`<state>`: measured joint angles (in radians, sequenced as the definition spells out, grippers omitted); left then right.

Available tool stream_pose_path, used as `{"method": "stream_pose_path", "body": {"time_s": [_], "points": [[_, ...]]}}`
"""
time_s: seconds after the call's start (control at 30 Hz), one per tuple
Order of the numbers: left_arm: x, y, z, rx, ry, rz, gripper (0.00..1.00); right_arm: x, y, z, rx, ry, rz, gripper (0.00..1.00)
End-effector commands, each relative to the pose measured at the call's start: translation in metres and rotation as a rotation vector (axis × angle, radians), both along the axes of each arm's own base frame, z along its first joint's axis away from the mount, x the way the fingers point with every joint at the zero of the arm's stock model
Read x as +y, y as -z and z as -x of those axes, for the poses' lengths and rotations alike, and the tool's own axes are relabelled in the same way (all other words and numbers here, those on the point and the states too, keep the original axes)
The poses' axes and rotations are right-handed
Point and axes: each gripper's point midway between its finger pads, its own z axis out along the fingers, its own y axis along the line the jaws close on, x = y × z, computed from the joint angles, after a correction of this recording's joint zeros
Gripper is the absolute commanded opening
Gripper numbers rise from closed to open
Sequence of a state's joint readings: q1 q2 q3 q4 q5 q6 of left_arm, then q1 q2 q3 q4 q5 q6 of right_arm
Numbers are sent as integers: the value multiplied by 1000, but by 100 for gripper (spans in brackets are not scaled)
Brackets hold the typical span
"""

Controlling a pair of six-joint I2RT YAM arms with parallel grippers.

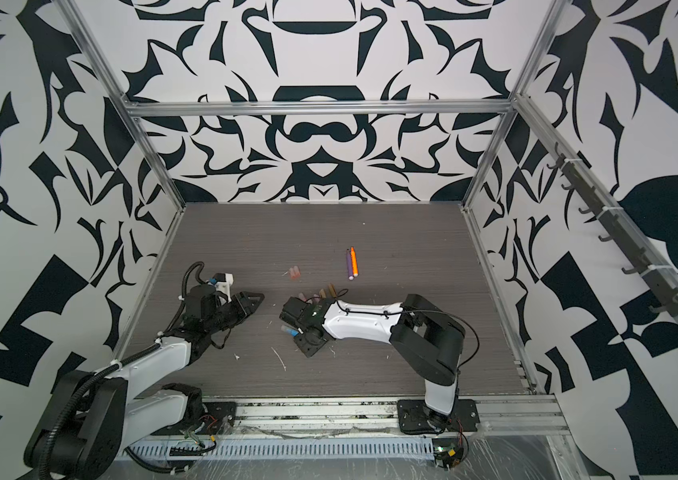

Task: Open the pen caps
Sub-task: 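Lower the right gripper onto the blue highlighter in the bundle and close it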

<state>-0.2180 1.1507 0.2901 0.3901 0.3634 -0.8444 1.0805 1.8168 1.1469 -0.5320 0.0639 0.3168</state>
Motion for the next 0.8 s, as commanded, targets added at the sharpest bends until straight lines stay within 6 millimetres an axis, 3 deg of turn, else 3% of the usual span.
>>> {"method": "stream_pose_path", "body": {"time_s": [0.0, 0.5, 0.63, 0.77], "points": [[-4, -18, -10, -61, 12, 19, 40, 2, -10, -5, -26, 9, -8, 39], [-6, -15, -13, -45, 22, 23, 43, -19, 12, 14, 0, 36, 19, 36], [-10, -13, -14, -28, 43, 32, 42, -21, 14, 15, -7, 38, 14, 17], [-14, -13, -13, -10, 60, 41, 48, -13, 4, 18, -5, 10, -42, 11]]}}
